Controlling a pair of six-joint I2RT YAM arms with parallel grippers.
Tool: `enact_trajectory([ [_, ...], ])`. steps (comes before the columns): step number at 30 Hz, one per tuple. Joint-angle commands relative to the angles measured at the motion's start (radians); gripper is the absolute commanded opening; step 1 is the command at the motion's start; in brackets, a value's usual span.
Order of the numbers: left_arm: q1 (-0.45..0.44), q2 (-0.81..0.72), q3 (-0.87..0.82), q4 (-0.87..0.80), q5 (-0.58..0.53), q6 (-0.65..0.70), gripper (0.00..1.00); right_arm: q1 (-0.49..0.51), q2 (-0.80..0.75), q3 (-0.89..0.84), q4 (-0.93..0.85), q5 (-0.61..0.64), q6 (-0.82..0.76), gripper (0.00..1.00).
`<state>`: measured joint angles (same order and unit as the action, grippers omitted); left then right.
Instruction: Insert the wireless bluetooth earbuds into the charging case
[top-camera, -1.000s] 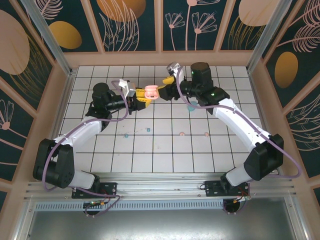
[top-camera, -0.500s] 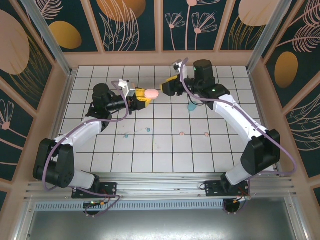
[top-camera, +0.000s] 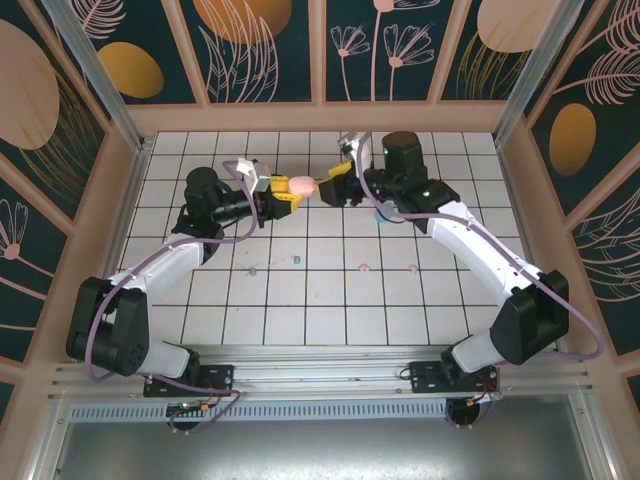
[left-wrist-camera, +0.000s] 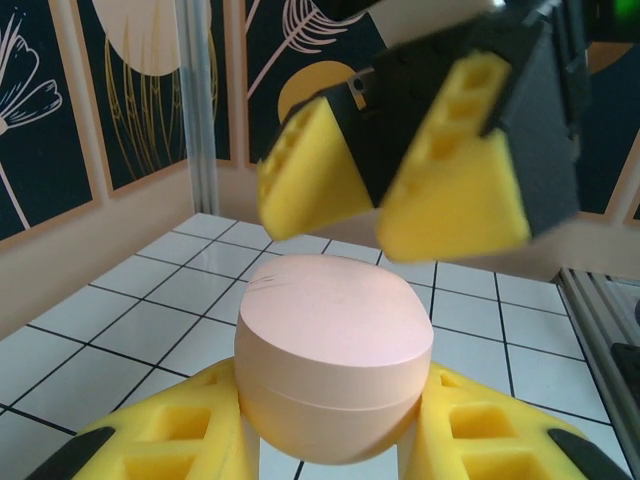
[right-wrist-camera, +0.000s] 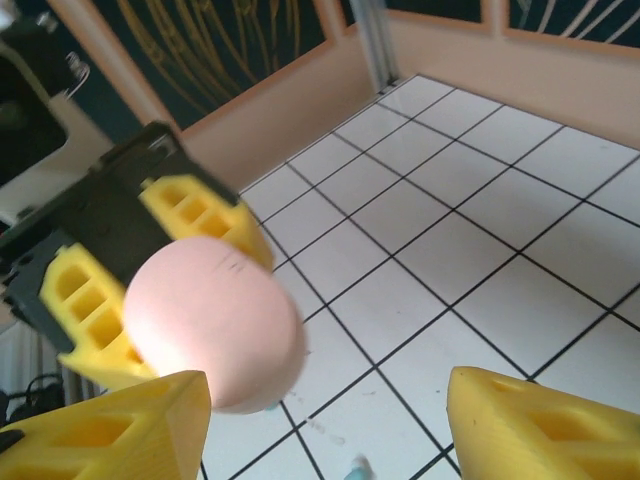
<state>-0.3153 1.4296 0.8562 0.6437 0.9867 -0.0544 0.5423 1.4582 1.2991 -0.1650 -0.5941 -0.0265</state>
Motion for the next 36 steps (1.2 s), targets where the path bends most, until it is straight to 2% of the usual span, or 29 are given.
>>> enact_trajectory([
  [1,-0.002,0.008,0.012,0.04,0.034,-0.028,0.15,0.029,-0.012,-0.004,0.007,0.019,-0.083,0.67],
  [11,-0.002,-0.007,0.0,0.047,0.05,-0.041,0.15,0.042,0.063,0.096,-0.062,0.03,-0.144,0.69],
  [15,-0.001,-0.008,0.001,0.041,0.049,-0.034,0.15,0.048,0.062,0.095,-0.073,-0.024,-0.159,0.72],
  [22,-0.002,-0.003,0.004,0.039,0.054,-0.032,0.15,0.05,0.028,0.065,-0.077,-0.012,-0.174,0.74],
  [27,-0.001,-0.005,0.004,0.038,0.061,-0.036,0.16,0.048,0.055,0.106,-0.088,0.023,-0.188,0.74],
  [31,-0.002,-0.015,-0.005,0.039,0.065,-0.036,0.15,0.038,0.097,0.177,-0.119,0.08,-0.176,0.69],
  [36,-0.002,-0.031,-0.022,0.036,0.063,-0.033,0.16,0.01,0.098,0.204,-0.084,0.041,-0.137,0.68],
])
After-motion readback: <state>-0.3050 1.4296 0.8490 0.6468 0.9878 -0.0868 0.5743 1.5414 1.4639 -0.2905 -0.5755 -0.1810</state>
